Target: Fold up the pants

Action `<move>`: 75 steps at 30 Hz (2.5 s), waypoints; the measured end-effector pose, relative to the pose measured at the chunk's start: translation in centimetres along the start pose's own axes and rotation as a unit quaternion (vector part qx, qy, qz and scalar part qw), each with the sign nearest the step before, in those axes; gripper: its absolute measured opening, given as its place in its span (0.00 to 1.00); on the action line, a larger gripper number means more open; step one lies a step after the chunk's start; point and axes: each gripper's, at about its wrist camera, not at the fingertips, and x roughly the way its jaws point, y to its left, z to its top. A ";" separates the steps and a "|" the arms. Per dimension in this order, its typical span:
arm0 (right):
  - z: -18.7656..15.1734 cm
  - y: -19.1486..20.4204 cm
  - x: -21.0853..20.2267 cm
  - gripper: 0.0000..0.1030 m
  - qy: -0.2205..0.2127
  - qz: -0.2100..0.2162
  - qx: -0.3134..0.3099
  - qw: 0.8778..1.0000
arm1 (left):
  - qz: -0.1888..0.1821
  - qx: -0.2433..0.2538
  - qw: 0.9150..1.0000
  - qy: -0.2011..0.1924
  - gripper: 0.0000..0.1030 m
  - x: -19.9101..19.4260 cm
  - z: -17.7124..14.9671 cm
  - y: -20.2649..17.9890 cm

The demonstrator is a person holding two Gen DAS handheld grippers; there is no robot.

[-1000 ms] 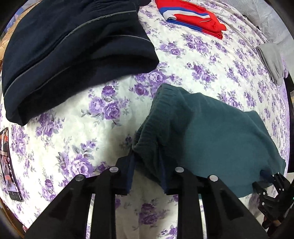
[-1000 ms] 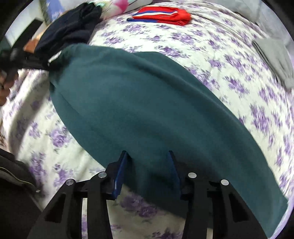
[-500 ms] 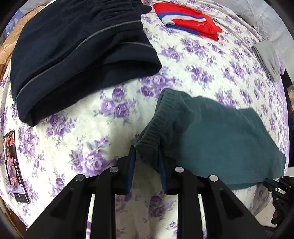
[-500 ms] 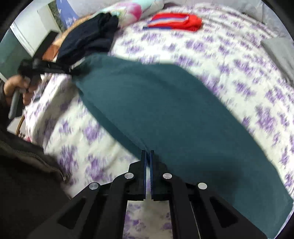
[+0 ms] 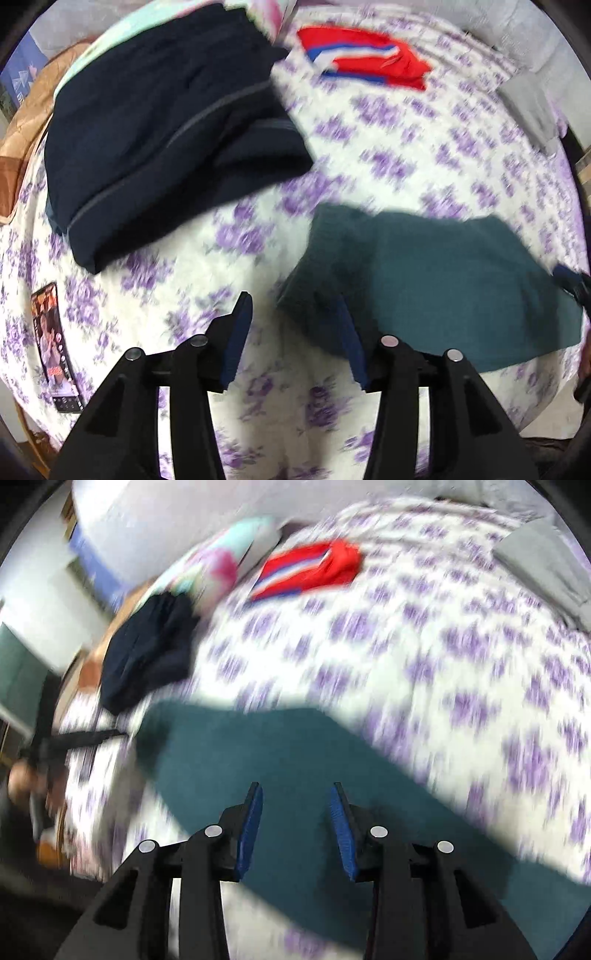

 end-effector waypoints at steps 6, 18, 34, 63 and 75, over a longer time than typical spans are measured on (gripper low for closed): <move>4.6 -1.3 7.3 0.37 0.042 -0.009 0.036 0.998 | 0.001 0.032 0.999 -0.021 0.51 1.5 1.7 -4.1; 5.1 -1.8 8.2 0.07 0.045 -0.017 0.000 0.999 | 0.056 -0.004 0.997 0.059 0.54 7.6 0.5 -1.5; -0.4 -2.6 6.4 0.41 0.070 -0.027 0.023 0.997 | 0.071 0.001 0.997 0.016 0.69 6.1 3.7 -2.9; -17.0 -20.8 -11.6 0.58 -0.071 -0.148 0.340 0.926 | 0.069 0.021 0.997 0.022 0.74 3.6 -1.6 -2.3; -25.7 -28.3 -18.3 0.73 -0.174 -0.198 0.533 0.804 | -0.004 0.114 0.993 0.011 0.77 3.5 -3.0 -10.6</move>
